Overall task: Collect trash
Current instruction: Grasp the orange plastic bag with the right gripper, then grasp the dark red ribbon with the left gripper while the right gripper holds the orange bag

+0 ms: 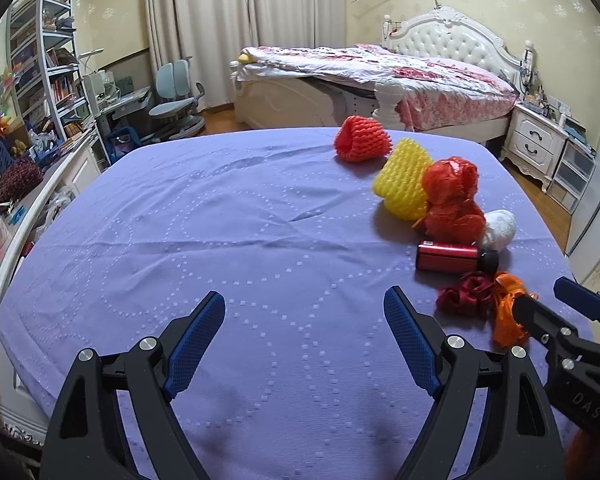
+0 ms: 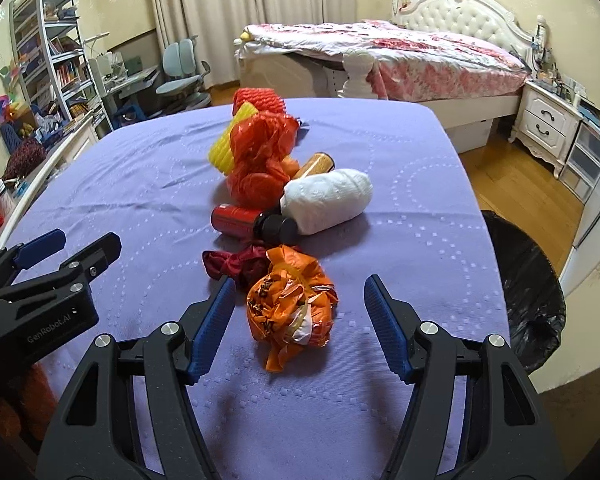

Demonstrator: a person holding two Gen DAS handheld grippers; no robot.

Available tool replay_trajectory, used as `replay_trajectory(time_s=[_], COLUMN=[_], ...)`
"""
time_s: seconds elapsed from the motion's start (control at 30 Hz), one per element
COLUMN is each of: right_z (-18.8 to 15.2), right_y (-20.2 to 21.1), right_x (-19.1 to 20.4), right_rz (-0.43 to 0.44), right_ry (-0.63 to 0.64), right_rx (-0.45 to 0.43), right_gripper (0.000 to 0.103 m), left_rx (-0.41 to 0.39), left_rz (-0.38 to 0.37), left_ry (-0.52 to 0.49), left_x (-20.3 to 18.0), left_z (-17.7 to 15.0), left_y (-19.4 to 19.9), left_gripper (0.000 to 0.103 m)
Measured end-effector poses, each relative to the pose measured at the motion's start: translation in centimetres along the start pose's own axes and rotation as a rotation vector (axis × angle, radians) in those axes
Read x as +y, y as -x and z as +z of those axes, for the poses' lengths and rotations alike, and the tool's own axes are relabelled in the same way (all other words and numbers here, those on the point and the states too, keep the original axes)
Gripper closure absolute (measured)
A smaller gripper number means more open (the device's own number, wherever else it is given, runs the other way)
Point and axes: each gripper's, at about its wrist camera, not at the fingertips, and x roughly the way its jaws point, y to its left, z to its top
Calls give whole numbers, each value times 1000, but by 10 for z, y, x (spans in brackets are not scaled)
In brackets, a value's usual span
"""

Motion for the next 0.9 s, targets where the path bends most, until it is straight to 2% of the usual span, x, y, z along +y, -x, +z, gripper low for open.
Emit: replay_trajectory(time_s=[0.07, 0.13, 0.27, 0.63, 0.9], right_z=[-1, -2, -4, -10, -7], right_y=[-4, -7, -7, 5, 10], right_x=[1, 1, -2, -32, -58], right_rz=[6, 22, 24, -56, -55], right_ry=[3, -3, -2, -59, -106], right_rx=[17, 36, 34, -4, -17], right_gripper=[53, 60, 61, 61, 61], left_rx=[7, 14, 25, 49, 50], left_rz=[-1, -4, -16, -71, -115], left_ry=[4, 4, -6, -49, -90], left_x=[2, 3, 0, -27, -55], left_z=[-2, -4, -7, -11, -11], left_y=[-2, -5, -7, -10, -12], left_gripper=[21, 21, 21, 21, 21])
